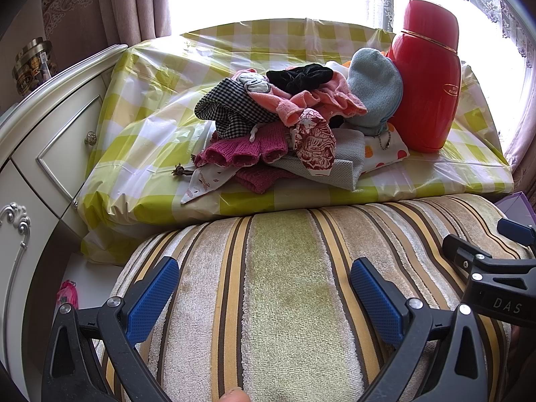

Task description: Organize soft objects

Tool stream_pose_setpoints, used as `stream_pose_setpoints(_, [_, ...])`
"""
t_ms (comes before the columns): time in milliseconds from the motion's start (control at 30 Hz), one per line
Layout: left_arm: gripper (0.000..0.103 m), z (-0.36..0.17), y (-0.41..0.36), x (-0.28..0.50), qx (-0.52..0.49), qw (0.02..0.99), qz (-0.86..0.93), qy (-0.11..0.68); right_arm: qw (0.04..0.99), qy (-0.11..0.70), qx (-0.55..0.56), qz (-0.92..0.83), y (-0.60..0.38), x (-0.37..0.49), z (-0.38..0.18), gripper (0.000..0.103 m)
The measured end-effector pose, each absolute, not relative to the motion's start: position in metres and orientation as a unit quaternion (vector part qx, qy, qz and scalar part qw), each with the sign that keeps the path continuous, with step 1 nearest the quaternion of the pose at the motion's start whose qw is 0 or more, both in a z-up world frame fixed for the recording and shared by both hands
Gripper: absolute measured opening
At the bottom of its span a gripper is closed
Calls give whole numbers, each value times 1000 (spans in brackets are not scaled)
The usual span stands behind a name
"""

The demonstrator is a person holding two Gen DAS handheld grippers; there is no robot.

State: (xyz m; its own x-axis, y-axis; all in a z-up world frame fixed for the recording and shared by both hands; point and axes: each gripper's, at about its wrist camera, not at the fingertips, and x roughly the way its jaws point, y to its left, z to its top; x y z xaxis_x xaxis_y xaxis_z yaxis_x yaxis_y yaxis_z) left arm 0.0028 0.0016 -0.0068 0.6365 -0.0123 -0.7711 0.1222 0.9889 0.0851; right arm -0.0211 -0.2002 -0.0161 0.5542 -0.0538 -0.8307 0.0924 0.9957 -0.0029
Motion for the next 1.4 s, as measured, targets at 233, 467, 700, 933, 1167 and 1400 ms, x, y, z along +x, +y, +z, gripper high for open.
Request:
stream_pose_setpoints(233, [103, -8, 2, 3, 60, 900, -38, 430, 878, 476, 19, -41, -200, -20, -16, 103])
stream_pose_setpoints(467, [103, -9, 8, 5, 28, 894, -44, 446, 872, 487, 23, -33, -202, -18, -14, 103])
stream_pose_setpoints(700, [97, 1, 10, 10, 43, 899, -19, 435, 887, 462, 11, 4, -196, -12, 4, 103])
stream_pose_setpoints(933, [86, 41, 30, 47, -21, 925, -53, 375, 900, 427, 88, 30, -204, 22, 22, 103])
stream_pose_setpoints(1167, [75, 72, 2, 113, -32, 928, -148, 341, 901, 388, 195, 11, -220, 69, 26, 100])
stream_pose_setpoints(1400, [69, 50, -37, 173, -3, 897, -202, 393, 889, 381, 252, -23, -222, 102, 11, 80])
